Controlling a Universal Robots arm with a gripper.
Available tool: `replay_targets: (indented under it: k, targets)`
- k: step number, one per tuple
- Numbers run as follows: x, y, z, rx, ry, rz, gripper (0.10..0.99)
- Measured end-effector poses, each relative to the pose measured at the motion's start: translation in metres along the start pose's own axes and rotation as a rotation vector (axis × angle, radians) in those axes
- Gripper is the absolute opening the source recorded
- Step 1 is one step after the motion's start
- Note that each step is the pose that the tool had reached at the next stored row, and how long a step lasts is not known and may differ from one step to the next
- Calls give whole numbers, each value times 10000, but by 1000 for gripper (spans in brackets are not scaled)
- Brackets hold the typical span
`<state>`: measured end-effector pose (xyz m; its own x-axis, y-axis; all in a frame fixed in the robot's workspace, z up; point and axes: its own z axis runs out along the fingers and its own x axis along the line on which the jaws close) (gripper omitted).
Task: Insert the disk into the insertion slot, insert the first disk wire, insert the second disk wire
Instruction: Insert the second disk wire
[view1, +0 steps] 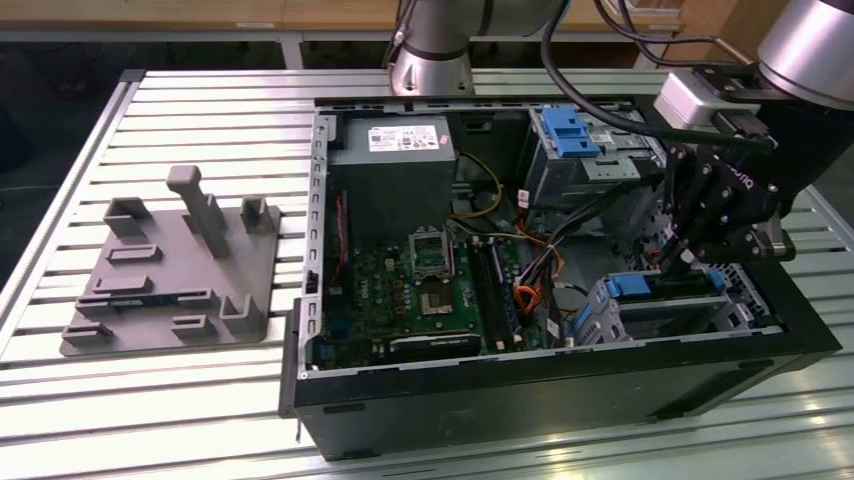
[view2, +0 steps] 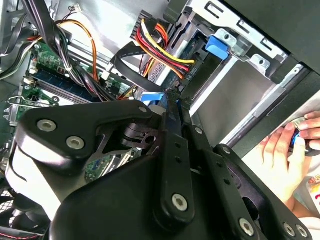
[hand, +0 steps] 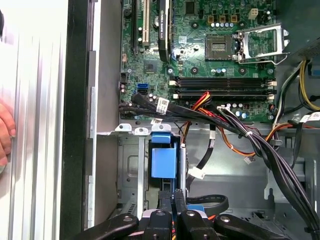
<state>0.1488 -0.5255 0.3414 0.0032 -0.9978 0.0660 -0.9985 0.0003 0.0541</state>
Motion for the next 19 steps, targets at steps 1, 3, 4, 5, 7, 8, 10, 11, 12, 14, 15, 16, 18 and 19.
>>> replay_targets:
  k: [1, 3, 4, 5, 7, 8, 10, 11, 12, 14, 15, 16, 18, 19]
  targets:
    - [0, 0, 0, 0, -2, 0, 141]
    - [5, -3, 1, -1, -4, 0, 141]
    - [8, -6, 1, -2, -3, -1, 141]
    - [10, -7, 0, -3, -2, 1, 141]
    - [13, -12, 1, -4, -3, 1, 141]
    - [16, -13, 1, -4, -2, 3, 141]
    - [25, -18, 2, -7, -3, 5, 141]
    - [28, -19, 3, -8, -3, 7, 141]
    - [30, -21, 3, -10, -4, 9, 141]
    - [30, -22, 5, -11, -2, 11, 141]
    - [30, -24, 8, -11, -3, 10, 141]
    - [31, -25, 9, -11, -3, 10, 141]
    - [31, -27, 13, -13, -3, 11, 141]
    - [31, -28, 15, -14, -3, 11, 141]
